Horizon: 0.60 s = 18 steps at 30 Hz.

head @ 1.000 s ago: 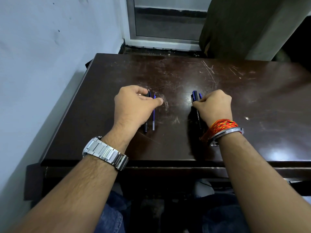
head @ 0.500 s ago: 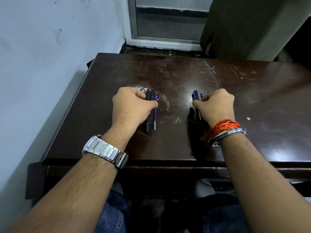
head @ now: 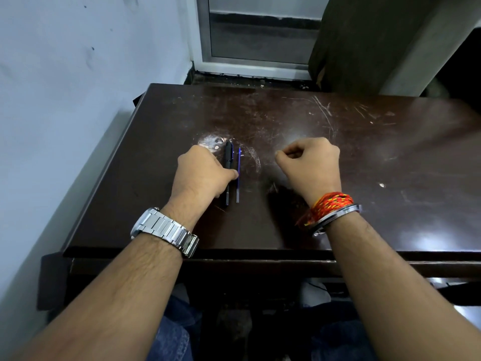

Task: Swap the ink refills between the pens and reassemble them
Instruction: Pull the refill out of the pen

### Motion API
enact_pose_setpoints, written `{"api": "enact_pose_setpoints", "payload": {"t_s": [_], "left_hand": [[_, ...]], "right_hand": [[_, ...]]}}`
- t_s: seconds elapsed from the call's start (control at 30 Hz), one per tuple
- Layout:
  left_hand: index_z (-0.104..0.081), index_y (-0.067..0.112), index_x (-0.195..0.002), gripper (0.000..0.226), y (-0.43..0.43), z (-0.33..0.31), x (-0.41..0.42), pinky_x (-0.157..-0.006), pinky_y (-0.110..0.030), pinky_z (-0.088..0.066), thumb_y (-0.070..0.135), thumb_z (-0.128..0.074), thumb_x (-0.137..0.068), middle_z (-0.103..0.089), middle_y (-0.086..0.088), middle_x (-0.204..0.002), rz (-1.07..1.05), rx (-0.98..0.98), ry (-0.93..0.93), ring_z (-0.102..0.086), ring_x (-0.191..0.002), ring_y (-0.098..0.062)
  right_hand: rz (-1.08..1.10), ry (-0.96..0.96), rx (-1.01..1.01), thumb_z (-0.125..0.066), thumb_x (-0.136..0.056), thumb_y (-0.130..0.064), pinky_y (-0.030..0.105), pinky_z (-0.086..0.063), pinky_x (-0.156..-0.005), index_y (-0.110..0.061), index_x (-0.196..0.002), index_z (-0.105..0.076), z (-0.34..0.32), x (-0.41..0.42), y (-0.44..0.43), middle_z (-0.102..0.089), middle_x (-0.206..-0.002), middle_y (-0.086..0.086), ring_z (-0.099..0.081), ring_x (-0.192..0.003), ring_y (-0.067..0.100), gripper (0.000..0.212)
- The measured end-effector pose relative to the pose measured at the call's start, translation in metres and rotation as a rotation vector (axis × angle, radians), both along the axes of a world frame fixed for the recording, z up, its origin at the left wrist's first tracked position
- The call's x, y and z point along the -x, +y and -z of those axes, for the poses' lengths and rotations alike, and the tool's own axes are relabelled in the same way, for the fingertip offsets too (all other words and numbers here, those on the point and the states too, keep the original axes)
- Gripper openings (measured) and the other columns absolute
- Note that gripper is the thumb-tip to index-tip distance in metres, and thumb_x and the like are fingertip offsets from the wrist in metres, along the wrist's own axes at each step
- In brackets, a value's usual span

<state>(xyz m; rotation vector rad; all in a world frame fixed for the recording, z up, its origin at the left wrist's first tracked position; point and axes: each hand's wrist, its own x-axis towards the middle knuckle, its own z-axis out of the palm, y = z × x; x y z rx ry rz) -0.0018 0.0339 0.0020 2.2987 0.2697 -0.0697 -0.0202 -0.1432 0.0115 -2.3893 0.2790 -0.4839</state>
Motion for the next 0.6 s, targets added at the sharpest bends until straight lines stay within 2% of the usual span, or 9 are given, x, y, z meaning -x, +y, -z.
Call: {"api": "enact_pose_setpoints", "payload": {"t_s": [0.03, 0.17, 0.23, 0.27, 0.33, 0.37, 0.43, 0.5, 0.6], "left_hand": [[-0.075, 0.013, -0.069, 0.024, 0.001, 0.001, -0.001, -0.051, -0.022, -0.05, 0.031, -0.085, -0.08, -0.073, -0.007, -0.059, 0.002, 0.0, 0.01, -0.064, -0.043, -0.011], [-0.074, 0.013, -0.062, 0.022, 0.003, 0.001, -0.003, -0.045, -0.018, -0.044, 0.027, -0.078, -0.078, -0.068, 0.002, -0.049, -0.044, 0.066, -0.055, -0.065, -0.044, -0.011], [-0.073, 0.013, -0.06, 0.025, -0.001, -0.003, 0.0, -0.041, -0.014, -0.042, 0.034, -0.073, -0.073, -0.065, 0.006, -0.045, -0.04, 0.15, -0.144, -0.064, -0.045, -0.005], [-0.073, 0.012, -0.061, 0.026, -0.005, -0.005, 0.002, -0.044, -0.014, -0.047, 0.037, -0.07, -0.071, -0.067, 0.007, -0.047, -0.014, 0.23, -0.154, -0.066, -0.046, -0.003], [-0.07, 0.014, -0.063, 0.025, -0.013, -0.007, 0.008, -0.052, -0.025, -0.058, 0.038, -0.065, -0.068, -0.07, 0.002, -0.05, 0.064, 0.407, -0.103, -0.072, -0.05, -0.012], [-0.068, 0.015, -0.064, 0.023, -0.016, -0.007, 0.01, -0.05, -0.029, -0.058, 0.038, -0.064, -0.067, -0.069, 0.002, -0.05, 0.116, 0.45, -0.078, -0.074, -0.051, -0.017], [-0.065, 0.015, -0.061, 0.022, -0.02, -0.006, 0.013, -0.048, -0.032, -0.059, 0.037, -0.063, -0.067, -0.068, 0.002, -0.05, 0.2, 0.446, -0.045, -0.073, -0.05, -0.021], [-0.064, 0.017, -0.061, 0.019, -0.022, -0.006, 0.014, -0.05, -0.035, -0.06, 0.034, -0.062, -0.069, -0.068, 0.0, -0.053, 0.231, 0.485, -0.007, -0.07, -0.052, -0.024], [-0.067, 0.014, -0.075, 0.017, -0.025, -0.009, 0.016, -0.049, -0.029, -0.056, 0.024, -0.058, -0.085, -0.07, 0.0, -0.06, 0.239, 0.69, 0.059, -0.066, -0.053, -0.017]], "right_hand": [[-0.016, -0.012, -0.006, -0.07, -0.08, -0.023, 0.026, -0.053, -0.08, -0.016, -0.073, -0.077, 0.001, 0.0, 0.002, -0.067, -0.064, -0.006, -0.068, -0.075, 0.014, 0.013], [-0.061, -0.046, -0.129, -0.073, -0.082, -0.03, 0.003, -0.045, -0.061, -0.021, -0.073, -0.077, 0.003, 0.001, 0.009, -0.061, -0.055, -0.018, -0.059, -0.056, -0.005, 0.013], [-0.095, -0.035, -0.321, -0.073, -0.084, -0.036, 0.012, -0.051, -0.059, -0.022, -0.073, -0.076, 0.003, 0.0, 0.014, -0.068, -0.059, -0.012, -0.06, -0.053, -0.004, 0.018], [-0.119, -0.016, -0.467, -0.072, -0.086, -0.037, 0.019, -0.053, -0.057, -0.021, -0.073, -0.075, 0.003, 0.0, 0.017, -0.071, -0.064, -0.008, -0.059, -0.053, -0.001, 0.02], [-0.166, 0.015, -0.755, -0.07, -0.089, -0.033, 0.023, -0.05, -0.051, -0.015, -0.076, -0.074, 0.002, -0.001, 0.023, -0.068, -0.067, 0.001, -0.056, -0.052, 0.005, 0.023], [-0.196, 0.016, -0.844, -0.07, -0.09, -0.031, 0.023, -0.047, -0.05, -0.007, -0.08, -0.074, 0.002, -0.002, 0.025, -0.064, -0.068, 0.006, -0.053, -0.051, 0.007, 0.026], [-0.246, -0.003, -0.915, -0.069, -0.091, -0.024, 0.022, -0.044, -0.049, 0.004, -0.086, -0.071, 0.002, -0.002, 0.027, -0.059, -0.067, 0.011, -0.049, -0.05, 0.008, 0.029], [-0.282, -0.026, -0.941, -0.071, -0.09, -0.019, 0.019, -0.042, -0.046, -0.001, -0.086, -0.073, 0.002, 0.0, 0.028, -0.062, -0.066, 0.008, -0.05, -0.048, 0.004, 0.018], [-0.323, -0.038, -0.99, -0.073, -0.087, -0.014, 0.014, -0.042, -0.041, -0.007, -0.083, -0.074, 0.001, 0.004, 0.03, -0.065, -0.058, -0.003, -0.053, -0.043, 0.0, 0.008]]}}
